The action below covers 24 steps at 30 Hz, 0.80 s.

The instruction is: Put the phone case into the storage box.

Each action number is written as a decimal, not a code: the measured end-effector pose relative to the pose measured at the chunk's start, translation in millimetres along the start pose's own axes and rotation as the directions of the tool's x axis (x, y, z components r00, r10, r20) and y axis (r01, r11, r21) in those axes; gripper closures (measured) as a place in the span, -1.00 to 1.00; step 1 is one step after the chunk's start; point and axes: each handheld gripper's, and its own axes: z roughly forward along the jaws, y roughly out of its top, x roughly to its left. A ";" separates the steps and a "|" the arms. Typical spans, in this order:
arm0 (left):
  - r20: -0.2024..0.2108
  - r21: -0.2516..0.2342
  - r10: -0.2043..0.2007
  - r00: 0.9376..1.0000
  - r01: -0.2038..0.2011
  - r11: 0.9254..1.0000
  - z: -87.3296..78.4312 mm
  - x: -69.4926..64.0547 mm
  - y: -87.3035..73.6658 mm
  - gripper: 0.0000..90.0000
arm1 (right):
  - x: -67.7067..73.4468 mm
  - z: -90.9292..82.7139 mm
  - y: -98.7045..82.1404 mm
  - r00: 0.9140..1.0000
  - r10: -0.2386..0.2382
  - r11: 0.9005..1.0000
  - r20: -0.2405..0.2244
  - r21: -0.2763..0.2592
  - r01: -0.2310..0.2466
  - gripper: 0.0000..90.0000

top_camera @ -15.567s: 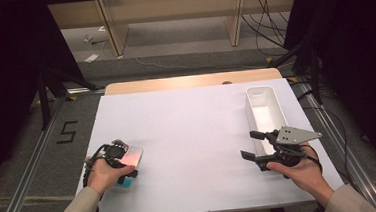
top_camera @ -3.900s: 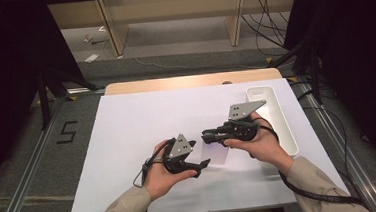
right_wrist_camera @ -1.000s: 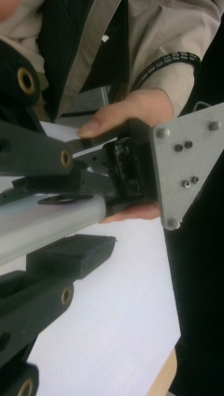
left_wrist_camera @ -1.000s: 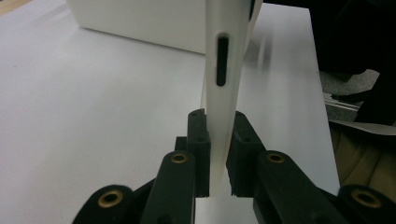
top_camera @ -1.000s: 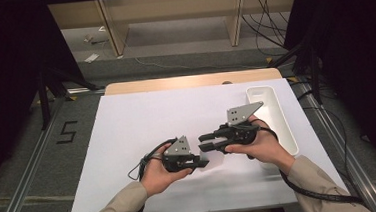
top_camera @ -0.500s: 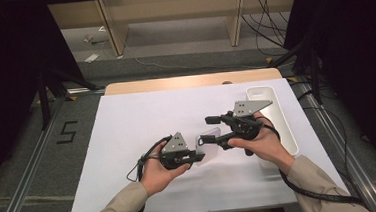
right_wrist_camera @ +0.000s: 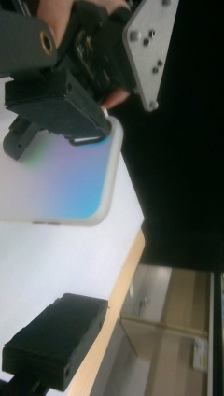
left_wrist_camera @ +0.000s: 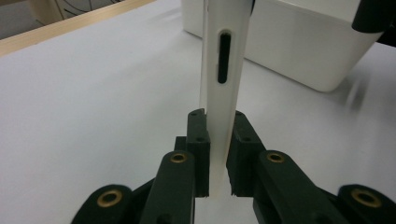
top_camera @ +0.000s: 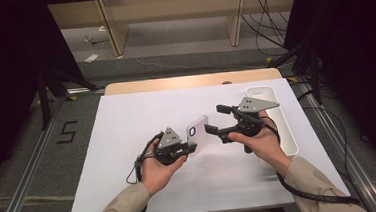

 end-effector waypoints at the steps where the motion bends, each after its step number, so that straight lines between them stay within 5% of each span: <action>1: -0.007 -0.001 -0.010 1.000 0.010 1.000 -0.4 0.4 0.3 0.80 | -0.1 0.0 -0.6 1.000 0.004 1.000 0.012 0.000 -0.004 -0.68; 9: -0.049 -0.016 -0.062 0.997 0.061 0.998 -1.6 2.3 2.3 0.80 | 0.0 1.8 -6.1 0.995 0.029 1.000 0.095 -0.013 -0.028 -0.75; 24: -0.061 -0.017 -0.082 0.995 0.081 0.997 0.8 0.1 7.7 0.80 | 7.4 6.9 -9.0 0.994 0.035 0.999 0.105 -0.018 -0.034 -0.84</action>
